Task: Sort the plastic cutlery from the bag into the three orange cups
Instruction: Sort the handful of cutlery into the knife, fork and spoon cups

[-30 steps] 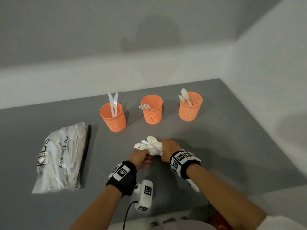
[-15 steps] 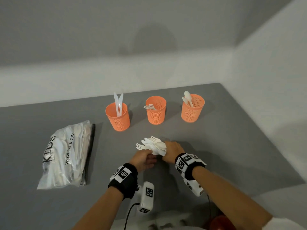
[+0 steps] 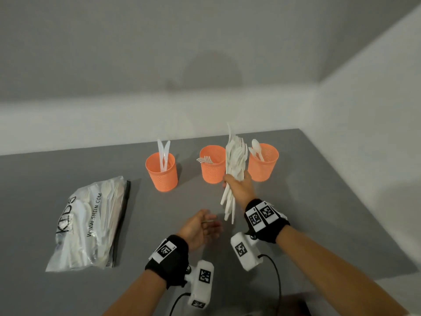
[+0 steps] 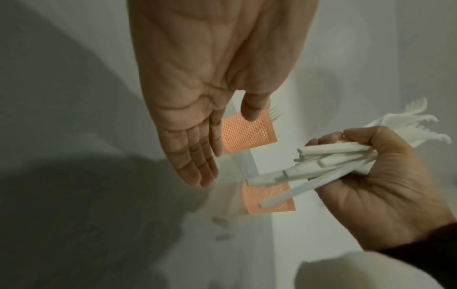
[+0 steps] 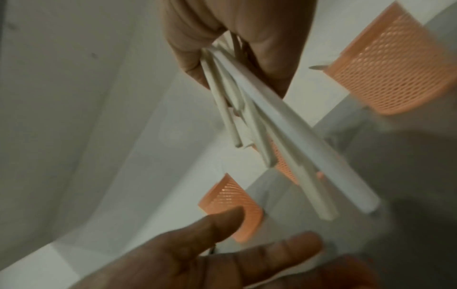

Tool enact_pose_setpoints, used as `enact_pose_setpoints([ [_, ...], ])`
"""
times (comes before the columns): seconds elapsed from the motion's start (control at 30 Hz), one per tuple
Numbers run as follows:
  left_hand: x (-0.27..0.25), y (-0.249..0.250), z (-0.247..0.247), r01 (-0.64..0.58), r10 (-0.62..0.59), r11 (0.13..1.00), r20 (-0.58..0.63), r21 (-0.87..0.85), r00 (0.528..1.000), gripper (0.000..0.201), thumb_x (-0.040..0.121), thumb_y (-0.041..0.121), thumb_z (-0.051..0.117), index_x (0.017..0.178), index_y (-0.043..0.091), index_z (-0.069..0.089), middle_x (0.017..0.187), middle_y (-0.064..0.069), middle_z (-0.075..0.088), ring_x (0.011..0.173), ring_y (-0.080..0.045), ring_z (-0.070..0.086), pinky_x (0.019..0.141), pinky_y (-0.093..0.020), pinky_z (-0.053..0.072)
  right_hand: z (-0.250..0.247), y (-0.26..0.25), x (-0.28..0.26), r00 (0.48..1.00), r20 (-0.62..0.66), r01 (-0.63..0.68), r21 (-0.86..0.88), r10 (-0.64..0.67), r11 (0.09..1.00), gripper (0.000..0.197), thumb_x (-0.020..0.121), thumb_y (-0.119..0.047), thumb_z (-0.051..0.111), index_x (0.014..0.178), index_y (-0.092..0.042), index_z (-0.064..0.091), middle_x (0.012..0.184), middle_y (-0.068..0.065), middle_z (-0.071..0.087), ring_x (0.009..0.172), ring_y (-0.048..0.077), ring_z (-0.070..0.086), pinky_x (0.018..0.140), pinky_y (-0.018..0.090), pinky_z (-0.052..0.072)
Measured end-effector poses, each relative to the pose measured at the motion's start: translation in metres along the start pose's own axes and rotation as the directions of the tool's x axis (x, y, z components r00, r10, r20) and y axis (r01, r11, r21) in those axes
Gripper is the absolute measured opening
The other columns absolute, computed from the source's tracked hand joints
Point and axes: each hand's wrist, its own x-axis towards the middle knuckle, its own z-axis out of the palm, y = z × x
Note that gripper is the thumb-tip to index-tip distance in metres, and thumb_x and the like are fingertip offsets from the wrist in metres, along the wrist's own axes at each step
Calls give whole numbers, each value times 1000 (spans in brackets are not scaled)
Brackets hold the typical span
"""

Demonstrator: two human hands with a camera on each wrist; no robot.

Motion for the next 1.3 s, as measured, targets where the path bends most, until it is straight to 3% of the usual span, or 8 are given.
enact_pose_setpoints([
  [0.23, 5, 14, 17, 37, -28, 982, 49, -183, 998, 58, 97, 50, 26, 119, 0, 44, 111, -22, 59, 91, -28, 60, 77, -38, 48, 11, -22, 4, 991, 29, 125, 149, -131, 981, 17, 80, 8, 57, 88, -7, 53, 73, 0, 56, 66, 11, 55, 53, 8, 45],
  [0.33, 6, 18, 21, 60, -39, 954, 76, -294, 996, 64, 96, 54, 24, 112, -4, 45, 106, -24, 60, 93, -32, 60, 84, -42, 48, 9, -25, 3, 986, 38, 150, 194, -160, 970, 20, 81, 8, 58, 84, -11, 53, 72, -1, 55, 64, 10, 54, 52, 6, 44],
  [0.47, 10, 27, 32, 74, -10, 914, 159, -399, 987, 77, 94, 59, 21, 108, -9, 54, 88, -23, 69, 75, -30, 70, 68, -36, 59, 2, -23, 1, 981, 61, 165, 229, -183, 959, 31, 82, 9, 58, 84, -22, 52, 76, -4, 57, 67, 5, 55, 54, 5, 45],
  [0.67, 5, 46, 61, -11, 75, 876, 113, -482, 991, 47, 102, 24, 26, 86, -6, 58, 66, -17, 68, 55, -24, 68, 52, -33, 58, -5, -20, 3, 976, 35, 197, 290, -216, 936, 39, 76, 11, 65, 112, -4, 55, 95, 2, 64, 83, 1, 61, 75, 14, 49],
  [0.9, 5, 45, 72, -27, 77, 919, 111, -394, 991, 41, 99, 20, 29, 83, -1, 60, 61, -12, 65, 51, -19, 65, 54, -28, 57, -10, -17, 6, 974, 17, 207, 343, -227, 916, 34, 75, 14, 65, 86, -17, 57, 78, -6, 62, 62, -10, 62, 61, 8, 48],
  [1.07, 6, 61, 74, -116, 157, 929, 91, -351, 983, 32, 100, 21, 31, 101, 5, 59, 93, -11, 64, 83, -20, 60, 74, -31, 53, -5, -17, 8, 977, 91, 160, 278, -192, 947, 28, 73, 6, 72, 82, -18, 62, 78, -5, 66, 66, -5, 64, 62, 10, 52],
  [1.17, 6, 66, 71, -129, 170, 934, 97, -333, 981, 32, 100, 23, 32, 103, 5, 58, 90, -9, 63, 80, -18, 60, 60, -25, 57, -5, -23, 13, 975, 134, 129, 302, -176, 945, 31, 74, 5, 72, 85, -22, 61, 81, -7, 66, 72, -4, 64, 65, 10, 51],
  [1.3, 5, 69, 72, -98, 111, 980, 64, -173, 992, 41, 98, 42, 32, 83, 13, 57, 56, 0, 54, 41, -7, 51, 37, -12, 41, -3, -24, 23, 954, 283, 48, 186, -100, 981, 30, 74, -1, 74, 94, -18, 63, 96, 1, 67, 96, 15, 63, 86, 21, 50],
])
